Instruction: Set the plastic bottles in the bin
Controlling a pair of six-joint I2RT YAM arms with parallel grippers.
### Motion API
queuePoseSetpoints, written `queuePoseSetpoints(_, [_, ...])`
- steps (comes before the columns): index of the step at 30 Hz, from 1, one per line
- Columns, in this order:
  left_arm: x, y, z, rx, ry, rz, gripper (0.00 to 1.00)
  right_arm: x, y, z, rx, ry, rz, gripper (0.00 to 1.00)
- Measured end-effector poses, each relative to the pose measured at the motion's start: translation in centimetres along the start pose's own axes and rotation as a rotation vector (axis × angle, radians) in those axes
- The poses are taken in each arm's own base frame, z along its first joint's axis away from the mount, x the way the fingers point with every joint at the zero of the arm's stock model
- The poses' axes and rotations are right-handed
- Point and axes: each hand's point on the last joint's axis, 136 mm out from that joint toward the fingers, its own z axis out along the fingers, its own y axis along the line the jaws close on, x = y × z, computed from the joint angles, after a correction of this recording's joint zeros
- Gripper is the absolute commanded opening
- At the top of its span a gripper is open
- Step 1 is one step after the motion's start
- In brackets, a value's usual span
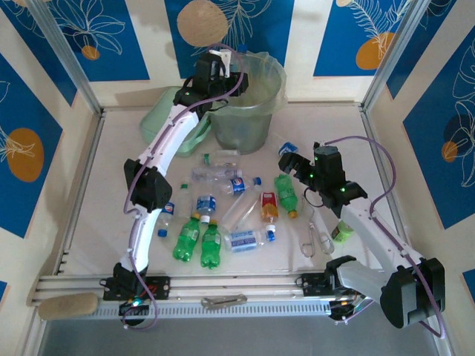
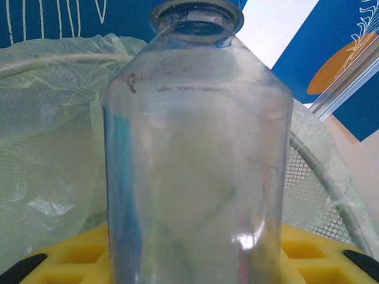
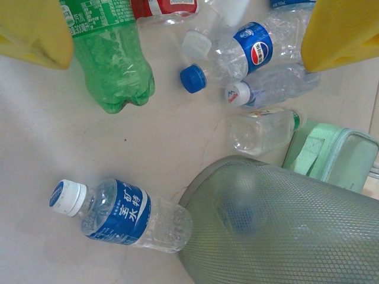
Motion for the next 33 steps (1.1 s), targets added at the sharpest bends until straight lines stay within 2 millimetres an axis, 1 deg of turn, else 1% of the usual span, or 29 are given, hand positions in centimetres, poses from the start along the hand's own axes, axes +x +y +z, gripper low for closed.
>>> queuePoseSetpoints(3, [0.0,0.0,0.0,0.0,0.0,0.0,0.5,0.2,-0.1,0.2,0.003,0.008,0.0,0.99])
queuePoseSetpoints(8, [0.2,0.0,0.1,0.0,0.004,0.0,0.64,0.9,-0.8,1.0,0.033,0.043,0.003,0.99])
queuePoseSetpoints(10, [0.2,0.0,0.1,0.001,0.006,0.005,0.75,1.1,-0.9,1.1,0.04,0.052,0.003,0.99])
queuePoseSetpoints(12, [0.3,-0.1,0.1,0.009,0.008,0.011,0.9,1.2,-1.0,1.1,0.041,0.057,0.004,0.99])
queuePoseSetpoints(14, [0.3,-0.2,0.1,0.014,0.009,0.011,0.99,1.2,-0.9,1.1,0.039,0.057,0.004,0.99])
queuePoseSetpoints(22, [0.4,-0.7,0.1,0.042,0.015,0.018,1.0,1.3,-0.8,1.1,0.03,0.064,-0.012,0.99])
queuePoseSetpoints(24, [0.7,-0.8,-0.1,0.05,0.024,0.017,1.0,1.3,-0.7,1.1,0.026,0.066,-0.032,0.99])
queuePoseSetpoints(26, [1.3,-0.8,-0.7,0.053,0.042,0.014,1.0,1.2,-0.6,1.2,0.024,0.071,-0.064,0.99])
queuePoseSetpoints(29, [1.8,-1.2,-2.6,0.062,0.049,0.015,1.0,0.5,0.0,1.5,0.019,0.072,-0.125,0.99])
queuePoseSetpoints(31, [1.7,-1.6,-4.7,0.072,0.032,0.018,1.0,-0.2,0.3,1.7,0.017,0.069,-0.172,0.99])
queuePoseSetpoints(33, [1.4,-2.0,-7.4,0.076,0.001,0.023,1.0,-0.9,0.6,2.1,0.022,0.069,-0.214,0.99])
